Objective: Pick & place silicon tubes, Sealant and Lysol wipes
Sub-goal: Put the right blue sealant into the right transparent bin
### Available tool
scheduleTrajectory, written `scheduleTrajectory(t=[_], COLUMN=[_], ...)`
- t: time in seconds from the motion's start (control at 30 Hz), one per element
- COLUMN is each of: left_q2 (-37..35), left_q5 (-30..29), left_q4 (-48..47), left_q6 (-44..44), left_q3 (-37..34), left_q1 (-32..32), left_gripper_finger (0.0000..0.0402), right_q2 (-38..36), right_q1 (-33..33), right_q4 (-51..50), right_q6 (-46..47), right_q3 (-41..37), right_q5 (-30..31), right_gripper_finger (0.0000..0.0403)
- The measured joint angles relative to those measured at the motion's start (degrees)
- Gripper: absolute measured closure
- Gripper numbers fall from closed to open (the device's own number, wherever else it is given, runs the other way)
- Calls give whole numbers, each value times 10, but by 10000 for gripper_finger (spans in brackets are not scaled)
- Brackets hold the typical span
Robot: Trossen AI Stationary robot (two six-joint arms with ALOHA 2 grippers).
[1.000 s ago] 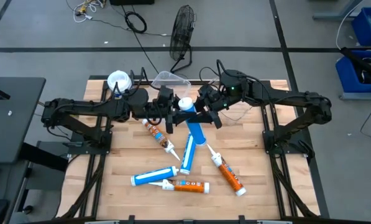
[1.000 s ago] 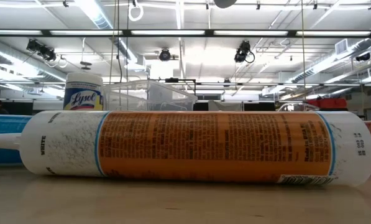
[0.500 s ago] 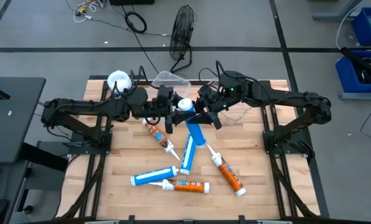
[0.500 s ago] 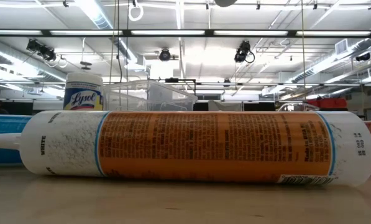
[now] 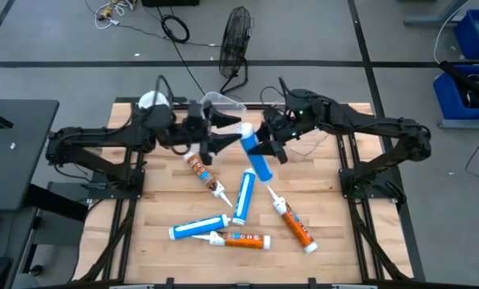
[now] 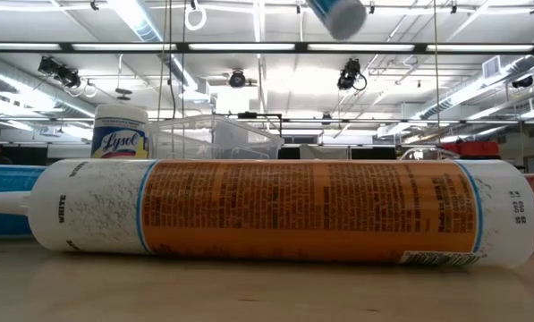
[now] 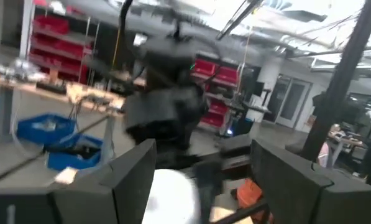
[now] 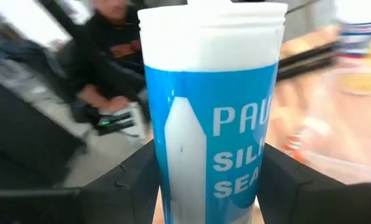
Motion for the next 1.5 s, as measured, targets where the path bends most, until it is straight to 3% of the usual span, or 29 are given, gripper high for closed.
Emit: scheduleTrajectory(t=[0.17, 0.37, 0.63, 0.83, 1.07, 1.33, 1.5], left_q2=[-34, -55, -54, -53, -51, -51, -51], left_q5=[-22, -37, -38, -38, -38, -37, -37], left_q4=[-11, -22, -63, -100, -117, -124, -144], left_q6=[34, 58, 51, 37, 34, 33, 33], left_q3=[0, 1, 1, 1, 0, 0, 0], left_q1=[5, 4, 4, 3, 3, 3, 3], left_gripper_finger=[134, 134, 134, 134, 134, 134, 134], right_q2=[-41, -94, -163, -218, -220, -198, -166], right_q1=[-19, -44, -99, -131, -132, -133, -140], right_q4=[-68, -99, -98, 56, 184, 370, 440], right_q6=[-29, -59, -54, -12, 29, 91, 67], right_q3=[0, 0, -81, -210, -338, -470, -500], right_q5=[88, 246, 308, 389, 583, 679, 687], right_gripper_finger=[200, 200, 200, 200, 200, 199, 199])
